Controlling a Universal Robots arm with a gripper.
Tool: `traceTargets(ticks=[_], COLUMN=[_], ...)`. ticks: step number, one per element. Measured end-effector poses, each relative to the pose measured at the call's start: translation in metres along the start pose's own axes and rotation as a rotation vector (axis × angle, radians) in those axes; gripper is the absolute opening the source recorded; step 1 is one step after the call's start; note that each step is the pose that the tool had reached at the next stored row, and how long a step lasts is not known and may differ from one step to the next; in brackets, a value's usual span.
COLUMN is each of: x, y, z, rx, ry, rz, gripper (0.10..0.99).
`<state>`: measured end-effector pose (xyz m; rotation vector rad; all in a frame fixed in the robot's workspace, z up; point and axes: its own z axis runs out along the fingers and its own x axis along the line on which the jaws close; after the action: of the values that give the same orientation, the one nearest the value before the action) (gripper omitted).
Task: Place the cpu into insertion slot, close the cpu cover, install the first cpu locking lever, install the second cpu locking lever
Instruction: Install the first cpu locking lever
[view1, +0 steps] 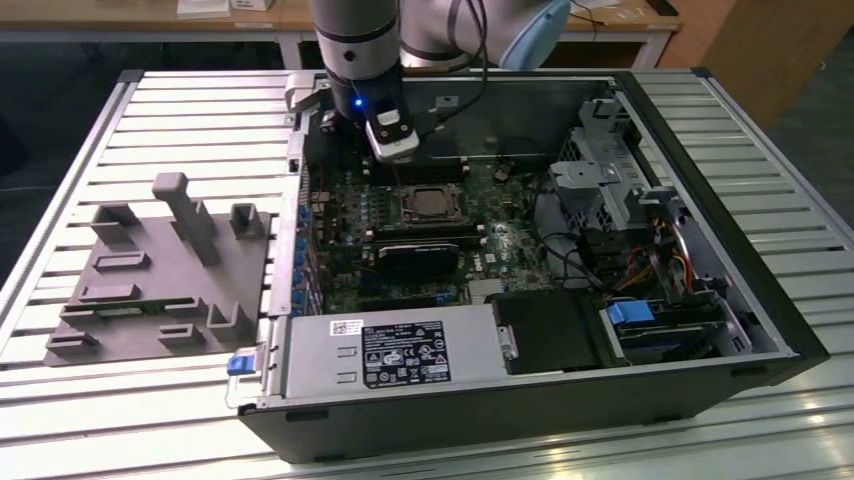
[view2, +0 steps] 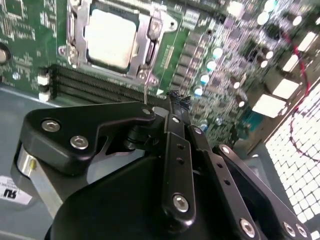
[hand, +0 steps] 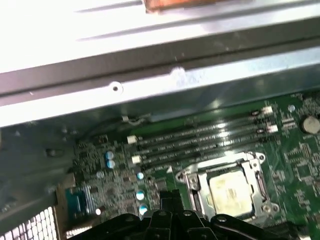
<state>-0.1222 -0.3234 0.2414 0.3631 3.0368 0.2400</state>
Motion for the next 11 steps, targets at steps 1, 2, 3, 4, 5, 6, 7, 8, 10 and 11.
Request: traceTargets(ticks=[1,2,3,4,5,6,7,8,10,11], x=[0.0003,0.0005,0.0008,0.0010,0.0013,0.0014,0.0015,0.0016,0.0016,0.0016], y=[-0.0001,-0.0001,-0.0002,-0.0002,-0.0003,-0.0004,-0.0004,-0.0004,-0.0003,-0.0003], z=[0.0000,0.0000,0.0000,0.0000,0.0000,0.0000,0.0000,-0.0001,0.0000,0.0000], rx=[-0.010,-0.021,-0.032,-0.043,-0.055,-0.067,-0.078,-0.086,-0.089,-0.090], ry=[0.0024,0.0050,0.0076,0.0102,0.0130,0.0158,0.0183,0.0203,0.0210,0.0212], rz=[0.001,0.002,0.002,0.003,0.004,0.005,0.006,0.007,0.007,0.008], gripper=[0.102,0.102,0.102,0.102,0.102,0.102,0.102,0.102,0.102,0.102])
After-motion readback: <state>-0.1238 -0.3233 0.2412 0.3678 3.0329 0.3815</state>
